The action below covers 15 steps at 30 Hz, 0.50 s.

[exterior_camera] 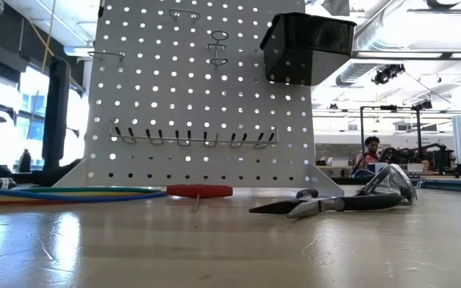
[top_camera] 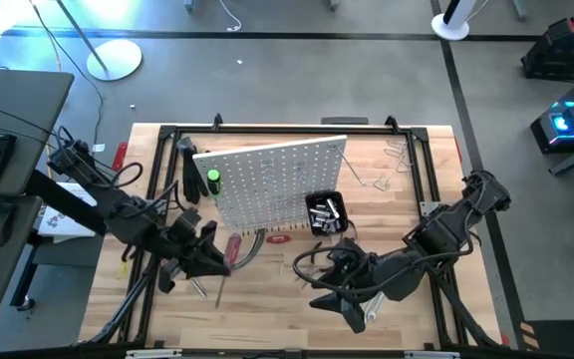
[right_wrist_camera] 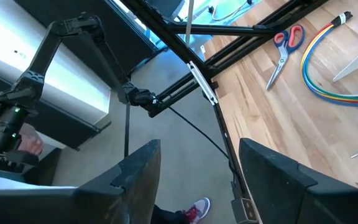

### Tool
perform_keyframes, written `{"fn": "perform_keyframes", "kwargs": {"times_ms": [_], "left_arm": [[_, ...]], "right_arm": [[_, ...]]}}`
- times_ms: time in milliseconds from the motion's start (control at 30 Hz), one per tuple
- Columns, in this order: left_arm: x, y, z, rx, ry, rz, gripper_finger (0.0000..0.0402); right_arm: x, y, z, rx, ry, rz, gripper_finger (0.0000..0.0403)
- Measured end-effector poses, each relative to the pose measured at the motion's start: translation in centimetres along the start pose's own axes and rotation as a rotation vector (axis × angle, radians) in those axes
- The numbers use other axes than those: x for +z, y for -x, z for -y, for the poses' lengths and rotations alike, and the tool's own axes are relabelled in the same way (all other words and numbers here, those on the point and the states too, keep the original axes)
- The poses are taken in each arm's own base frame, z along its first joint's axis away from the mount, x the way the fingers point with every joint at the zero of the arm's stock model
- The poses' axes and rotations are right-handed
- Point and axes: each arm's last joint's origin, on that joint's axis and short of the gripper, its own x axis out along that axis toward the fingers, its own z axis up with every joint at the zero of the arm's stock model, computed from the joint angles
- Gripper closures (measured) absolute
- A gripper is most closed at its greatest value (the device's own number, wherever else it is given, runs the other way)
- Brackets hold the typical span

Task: Hang tools onto peg board
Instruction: Hang the red screwdriver on the peg board

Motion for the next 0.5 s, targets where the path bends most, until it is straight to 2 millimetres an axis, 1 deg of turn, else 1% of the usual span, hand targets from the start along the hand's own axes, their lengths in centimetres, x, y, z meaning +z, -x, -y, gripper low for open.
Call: {"fn": "perform_keyframes", "kwargs": {"times_ms": [333,500], "left_arm": [[-0.6,-0.9,0.0,-0.003,-0.021,0.003,0.0345],[-0.5,-1.3,-0.2,0.002,-0.029,0.014,0.0345]], "right_arm": [[0.0,0.0,0.0,0.0,0.001,0.0,0.019],[0.0,0.0,0.0,-0.004,0.04,0.007,0.019]]}}
